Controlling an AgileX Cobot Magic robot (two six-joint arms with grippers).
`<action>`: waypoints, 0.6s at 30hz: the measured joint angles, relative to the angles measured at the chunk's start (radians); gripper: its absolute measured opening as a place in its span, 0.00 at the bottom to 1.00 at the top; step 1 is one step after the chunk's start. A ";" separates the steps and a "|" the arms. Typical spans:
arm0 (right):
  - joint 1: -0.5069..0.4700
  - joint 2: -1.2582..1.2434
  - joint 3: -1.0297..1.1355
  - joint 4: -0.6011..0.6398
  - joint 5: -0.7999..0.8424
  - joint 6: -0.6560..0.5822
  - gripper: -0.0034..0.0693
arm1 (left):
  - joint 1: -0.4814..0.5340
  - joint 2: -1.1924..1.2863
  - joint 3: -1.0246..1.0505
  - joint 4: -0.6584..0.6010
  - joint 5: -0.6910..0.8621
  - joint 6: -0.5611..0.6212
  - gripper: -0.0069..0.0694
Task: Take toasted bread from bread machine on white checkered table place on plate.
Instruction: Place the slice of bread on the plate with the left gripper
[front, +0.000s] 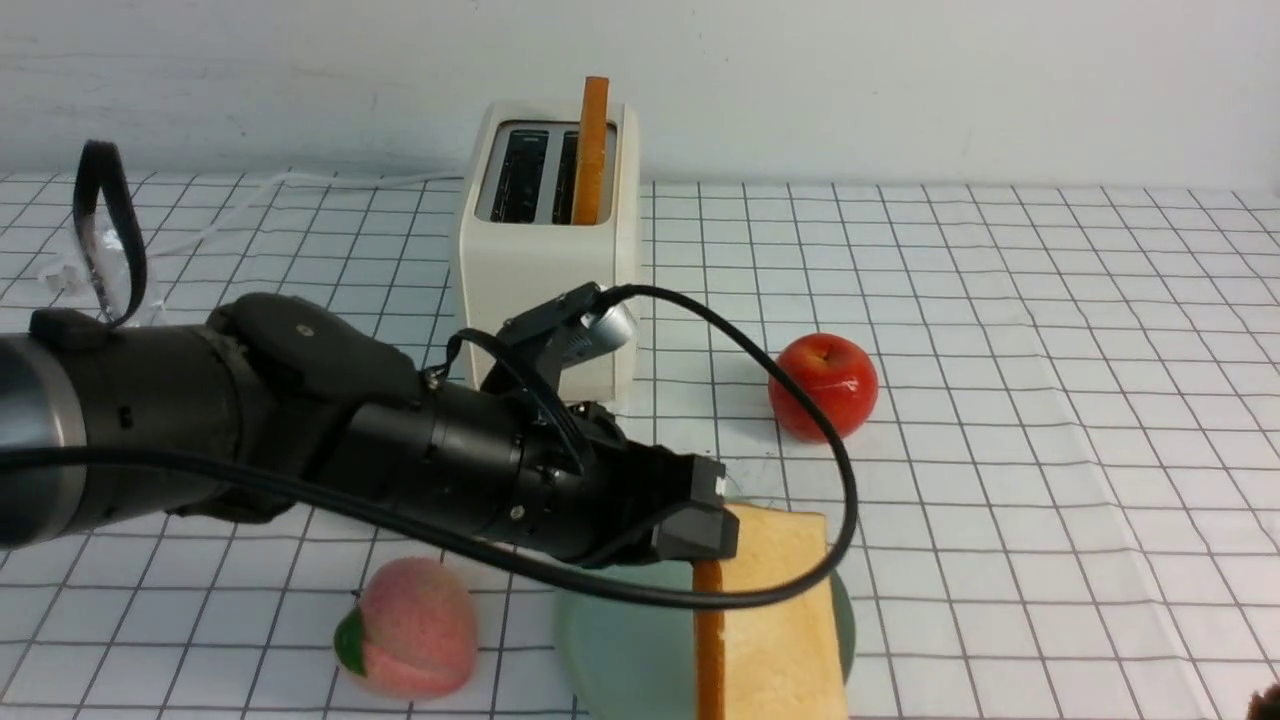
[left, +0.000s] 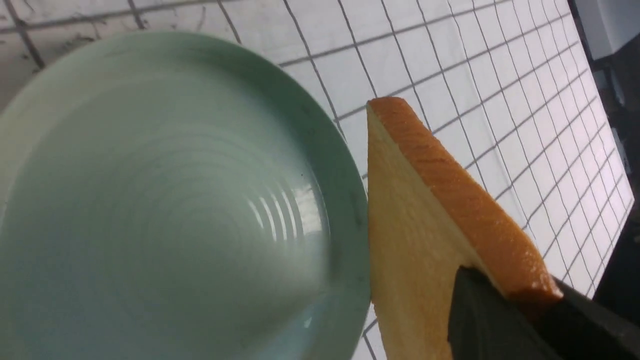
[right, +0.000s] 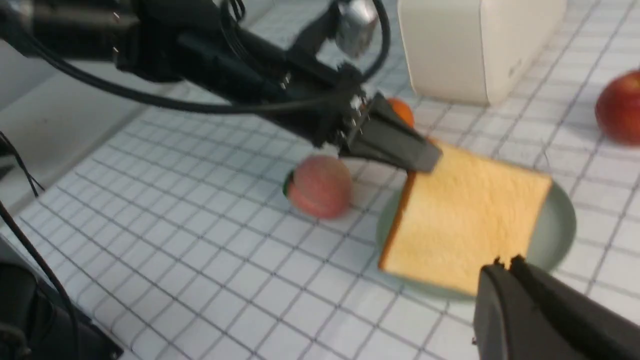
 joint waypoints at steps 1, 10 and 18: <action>0.000 0.017 -0.021 -0.063 0.032 0.049 0.05 | 0.000 0.000 0.000 0.001 -0.009 0.000 0.16; 0.000 0.093 -0.085 -0.292 0.160 0.168 0.05 | 0.000 -0.003 0.000 0.021 -0.054 0.020 0.16; 0.000 0.093 -0.085 -0.291 0.161 0.168 0.05 | 0.000 -0.059 -0.003 -0.022 -0.041 0.026 0.16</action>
